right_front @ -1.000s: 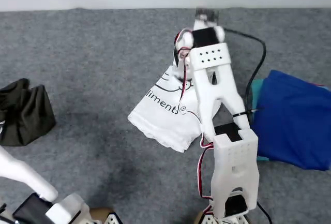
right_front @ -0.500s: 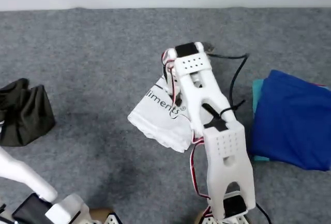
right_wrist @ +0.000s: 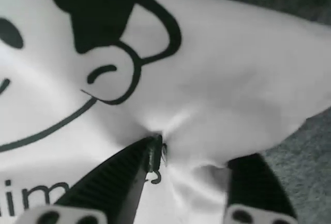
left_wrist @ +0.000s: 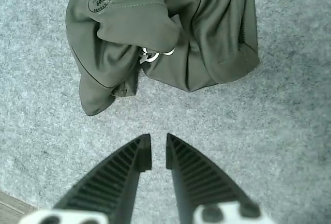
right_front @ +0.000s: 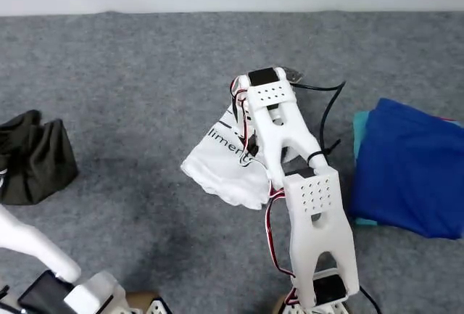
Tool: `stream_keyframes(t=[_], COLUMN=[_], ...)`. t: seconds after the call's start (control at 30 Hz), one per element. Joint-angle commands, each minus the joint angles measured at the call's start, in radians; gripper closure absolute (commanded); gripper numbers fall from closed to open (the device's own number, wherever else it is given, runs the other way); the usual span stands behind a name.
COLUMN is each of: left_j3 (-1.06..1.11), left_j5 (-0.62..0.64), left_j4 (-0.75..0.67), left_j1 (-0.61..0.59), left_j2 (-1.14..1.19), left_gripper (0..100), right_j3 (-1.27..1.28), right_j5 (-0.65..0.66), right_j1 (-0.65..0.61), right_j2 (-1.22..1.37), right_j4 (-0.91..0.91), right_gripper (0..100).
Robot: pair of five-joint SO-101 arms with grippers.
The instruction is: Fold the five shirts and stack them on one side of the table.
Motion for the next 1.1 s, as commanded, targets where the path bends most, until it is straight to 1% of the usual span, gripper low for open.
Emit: stream_keyframes(t=[0.0,0.1,0.2,0.37,0.53,0.7,0.87,1.07], left_j3=[-0.004,-0.004,-0.004,-0.005,-0.008,-0.008,-0.008,-0.008], left_j5=[-0.008,-0.008,-0.008,-0.008,-0.008,-0.008,-0.008,-0.009], left_j4=[0.012,0.012,0.012,0.012,0.012,0.012,0.009,0.008], left_j1=[0.008,0.008,0.008,0.008,0.008,0.008,0.008,0.008], left_j2=[-0.044,-0.044,-0.044,-0.044,-0.044,-0.044,-0.044,-0.041], left_gripper=[94,94,94,94,94,94,94,94], right_j3=[-0.005,-0.006,-0.017,-0.068,-0.017,0.121,0.232,0.264], right_j5=[0.049,0.057,0.126,0.290,0.450,0.578,0.736,0.901], right_j1=[0.024,0.045,0.071,0.079,0.079,0.104,0.196,0.355], right_j2=[0.044,0.044,0.027,-0.051,-0.239,-0.498,-0.736,-0.924], right_j4=[-0.001,0.007,0.045,0.143,0.145,0.143,0.143,0.143], right_gripper=[91.6,99.1,98.9,99.0,99.0,99.0,99.0,99.0])
